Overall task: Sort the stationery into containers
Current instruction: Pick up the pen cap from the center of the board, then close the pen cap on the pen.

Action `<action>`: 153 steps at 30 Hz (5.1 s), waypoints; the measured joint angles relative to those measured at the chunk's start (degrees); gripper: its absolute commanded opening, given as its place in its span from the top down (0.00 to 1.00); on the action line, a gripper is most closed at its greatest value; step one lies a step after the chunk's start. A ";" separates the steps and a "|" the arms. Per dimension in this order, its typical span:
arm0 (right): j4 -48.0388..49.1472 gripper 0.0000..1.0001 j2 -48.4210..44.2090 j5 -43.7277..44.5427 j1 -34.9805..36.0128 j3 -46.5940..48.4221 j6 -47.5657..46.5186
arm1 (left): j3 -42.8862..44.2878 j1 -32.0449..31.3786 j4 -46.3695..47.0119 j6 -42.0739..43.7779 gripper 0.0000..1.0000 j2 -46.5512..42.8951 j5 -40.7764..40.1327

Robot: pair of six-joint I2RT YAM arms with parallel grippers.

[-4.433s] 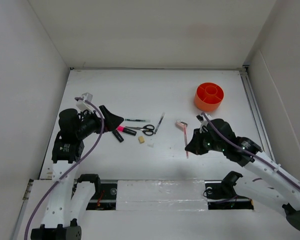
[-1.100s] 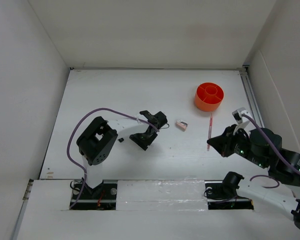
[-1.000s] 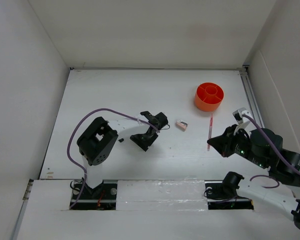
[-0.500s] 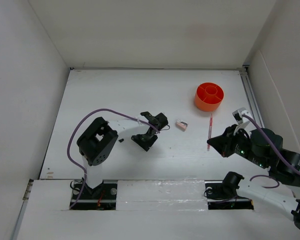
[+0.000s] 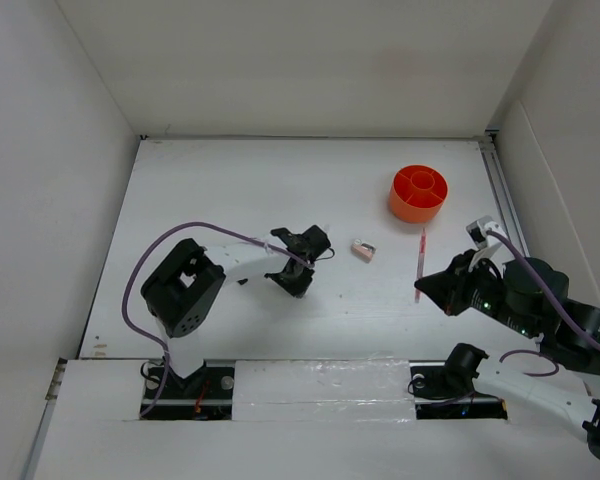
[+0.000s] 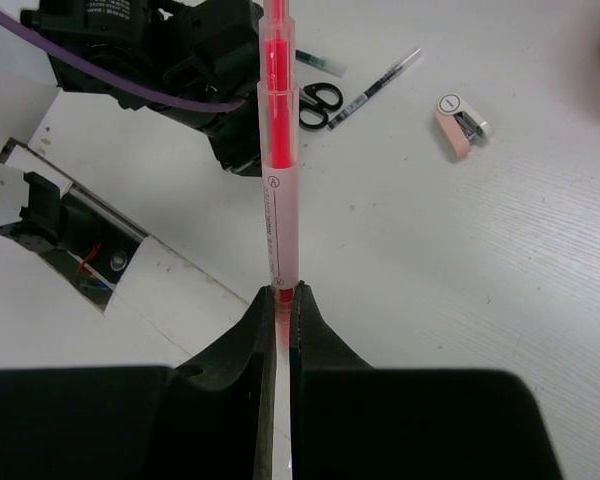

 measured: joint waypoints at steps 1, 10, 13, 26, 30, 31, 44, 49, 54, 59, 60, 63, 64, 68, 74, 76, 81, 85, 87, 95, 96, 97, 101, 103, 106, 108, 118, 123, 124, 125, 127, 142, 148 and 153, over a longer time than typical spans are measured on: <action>0.02 1.00 -0.02 -0.07 0.00 0.00 -0.02 | -0.87 -0.20 1.99 1.03 1.00 -0.66 -0.11; 2.99 1.00 -0.35 -5.35 0.00 -1.66 0.00 | -1.38 -0.33 16.48 21.16 1.00 -9.81 -2.99; 9.31 1.00 -0.70 -9.57 0.09 -6.93 1.86 | -1.33 4.28 21.90 30.38 1.00 -19.91 -0.70; 45.68 1.00 15.23 -26.99 0.39 -24.20 12.33 | -1.40 12.48 36.44 60.81 1.00 -36.35 14.60; 51.06 1.00 19.30 -29.14 0.39 -24.50 13.46 | -2.08 12.48 34.34 62.49 1.00 -39.56 11.28; 52.46 1.00 20.50 -30.18 0.39 -24.24 13.51 | -2.38 12.50 34.18 63.10 1.00 -40.96 11.13; 61.68 1.00 29.53 -42.23 0.39 -22.67 13.25 | -6.05 12.57 34.47 67.17 1.00 -51.10 19.39; 64.54 1.00 29.97 -44.81 0.39 -22.64 12.68 | -7.72 12.57 34.60 68.19 1.00 -51.80 23.65; 66.82 1.00 31.69 -45.70 0.37 -22.58 12.59 | -8.35 12.57 34.75 68.61 1.00 -51.82 25.86; 67.71 1.00 31.65 -45.64 -0.52 -22.58 12.57 | -8.44 12.57 34.75 68.63 1.00 -52.19 25.94; 67.93 1.00 31.74 -45.75 -0.98 -22.58 12.59 | -8.46 12.57 34.75 68.63 1.00 -52.37 25.92; 68.35 1.00 32.22 -45.79 -2.21 -22.58 12.59 | -8.46 12.57 34.77 68.65 1.00 -52.98 25.66; 68.39 1.00 32.37 -45.77 -2.54 -22.58 12.59 | -8.46 12.57 34.77 68.63 1.00 -53.20 25.49; 68.43 1.00 32.68 -45.79 -3.06 -22.58 12.55 | -8.46 12.57 34.77 68.65 1.00 -53.48 25.07; 68.63 1.00 32.89 -45.99 -3.10 -22.58 12.52 | -8.46 12.57 34.80 68.65 1.00 -53.31 25.07; 68.61 1.00 33.03 -46.03 -3.10 -22.58 12.52 | -8.48 12.57 34.80 68.65 1.00 -53.13 25.07; 68.67 1.00 33.18 -46.07 -3.10 -22.29 12.52 | -9.20 12.57 35.04 68.67 1.00 -52.96 25.11; 69.09 1.00 33.44 -46.14 -3.10 -21.88 12.50 | -9.22 12.57 35.17 68.67 1.00 -52.89 25.18; 69.11 1.00 33.48 -46.23 -3.10 -21.59 12.48 | -9.29 12.57 35.21 68.67 1.00 -52.89 25.24; 70.27 1.00 34.75 -46.36 -3.10 -20.33 12.22 | -9.86 12.57 35.23 68.72 1.00 -52.92 25.99; 70.31 1.00 34.86 -46.38 -3.10 -20.33 12.20 | -9.90 12.57 35.23 68.72 1.00 -52.92 26.14; 70.29 1.00 35.01 -46.40 -3.10 -20.33 12.17 | -9.90 12.57 35.23 68.74 1.00 -52.92 26.23; 70.36 1.00 35.54 -46.47 -3.08 -20.31 12.15 | -9.94 12.57 35.23 68.78 1.00 -52.92 26.34; 70.34 1.00 35.60 -46.53 -3.10 -20.31 12.20 | -9.94 12.57 35.26 68.76 1.00 -52.92 25.99; 70.79 1.00 35.60 -46.71 -3.10 -20.31 12.33 | -9.94 12.57 35.26 68.76 1.00 -53.00 24.37; 70.90 1.00 35.58 -46.82 -3.10 -20.33 12.37 | -9.94 12.57 35.23 68.65 1.00 -53.27 23.34; 71.17 1.00 35.58 -46.86 -3.10 -20.39 12.37 | -9.94 12.57 35.32 68.57 1.00 -54.16 21.22; 71.17 1.00 35.58 -46.88 -3.10 -20.39 12.37 | -9.94 12.57 35.32 68.57 1.00 -54.14 21.44; 71.17 1.00 35.58 -46.88 -3.10 -20.39 12.37 | -9.94 12.57 35.32 68.50 1.00 -54.14 21.49; 71.17 1.00 35.58 -46.88 -3.10 -20.39 12.37 | -9.94 12.57 35.34 68.43 1.00 -54.14 21.51; 71.17 1.00 35.58 -46.88 -3.10 -20.39 12.37 | -9.94 12.57 35.32 68.32 1.00 -54.14 21.53; 71.36 1.00 37.18 -47.04 -3.61 -20.39 12.35 | -9.94 12.57 35.89 68.13 1.00 -54.14 22.12; 71.41 1.00 37.18 -47.15 -3.76 -20.39 12.35 | -9.94 12.57 36.09 68.13 1.00 -54.14 22.14; 71.41 1.00 37.18 -47.32 -3.74 -20.39 12.35 | -10.01 12.57 36.13 68.13 1.00 -53.86 22.14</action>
